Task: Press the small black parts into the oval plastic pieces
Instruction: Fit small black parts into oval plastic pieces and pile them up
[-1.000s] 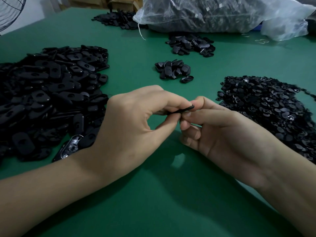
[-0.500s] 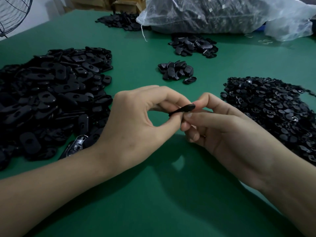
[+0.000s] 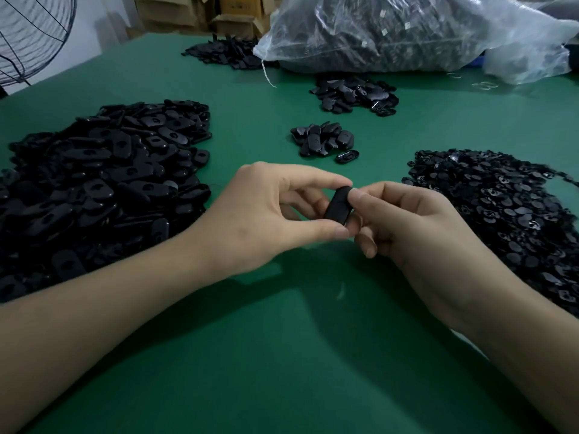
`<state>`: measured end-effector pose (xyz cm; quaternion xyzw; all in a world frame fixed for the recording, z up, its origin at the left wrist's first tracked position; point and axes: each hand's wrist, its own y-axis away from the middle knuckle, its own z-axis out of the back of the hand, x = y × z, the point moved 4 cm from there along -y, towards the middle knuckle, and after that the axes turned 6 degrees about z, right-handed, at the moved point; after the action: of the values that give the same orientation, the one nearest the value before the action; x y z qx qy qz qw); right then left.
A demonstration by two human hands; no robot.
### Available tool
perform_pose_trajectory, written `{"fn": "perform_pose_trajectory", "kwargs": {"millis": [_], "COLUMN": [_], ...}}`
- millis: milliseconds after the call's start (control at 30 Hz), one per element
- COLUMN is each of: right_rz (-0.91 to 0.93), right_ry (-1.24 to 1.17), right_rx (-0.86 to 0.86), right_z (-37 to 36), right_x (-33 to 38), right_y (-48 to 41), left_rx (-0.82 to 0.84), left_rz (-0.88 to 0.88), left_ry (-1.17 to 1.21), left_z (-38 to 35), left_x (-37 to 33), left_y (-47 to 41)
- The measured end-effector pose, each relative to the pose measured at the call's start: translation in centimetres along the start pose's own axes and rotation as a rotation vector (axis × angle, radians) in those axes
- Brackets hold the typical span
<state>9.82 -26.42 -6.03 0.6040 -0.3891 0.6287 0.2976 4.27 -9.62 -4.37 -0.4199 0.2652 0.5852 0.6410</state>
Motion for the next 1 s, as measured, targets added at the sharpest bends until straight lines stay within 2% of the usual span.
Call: {"fn": "perform_pose_trajectory", "kwargs": {"millis": [100,233,400,500,567,767,1000], "right_rz": [0.013,0.13,0.332,0.283,0.205,0.135,0.065], "right_ry": [0.046,0.321,0.905,1.287,1.425,1.589,1.606], "right_rx": [-0.065,-0.104,-0.209,-0.238,-0.212,-0.175,-0.073], "right_z": [0.5,1.2,3.9,5.2,5.3,5.2,5.1], "right_x": [-0.2,0.2,2.4,2.8,2.4,2.1,1.2], "right_y": [-0.4,-0.7,-1.4,-1.9,-2.1,-2.0,-2.4], "left_rx": [-0.015,-0.186,-0.303,-0.297,-0.292,-0.301,-0.202], "left_rz": [0.028,0.074,0.146,0.211,0.264,0.36,0.583], "left_ry": [-0.048,-0.246,-0.462,-0.568,-0.609,-0.598,-0.999], "left_z": [1.2,2.7,2.5,2.0,1.8,3.1,7.6], "left_x": [0.6,2.1,4.4,5.3,5.9,6.7,7.8], "left_y": [-1.7,-6.3,-11.4,-13.0,-13.5,-13.0,-11.7]}}
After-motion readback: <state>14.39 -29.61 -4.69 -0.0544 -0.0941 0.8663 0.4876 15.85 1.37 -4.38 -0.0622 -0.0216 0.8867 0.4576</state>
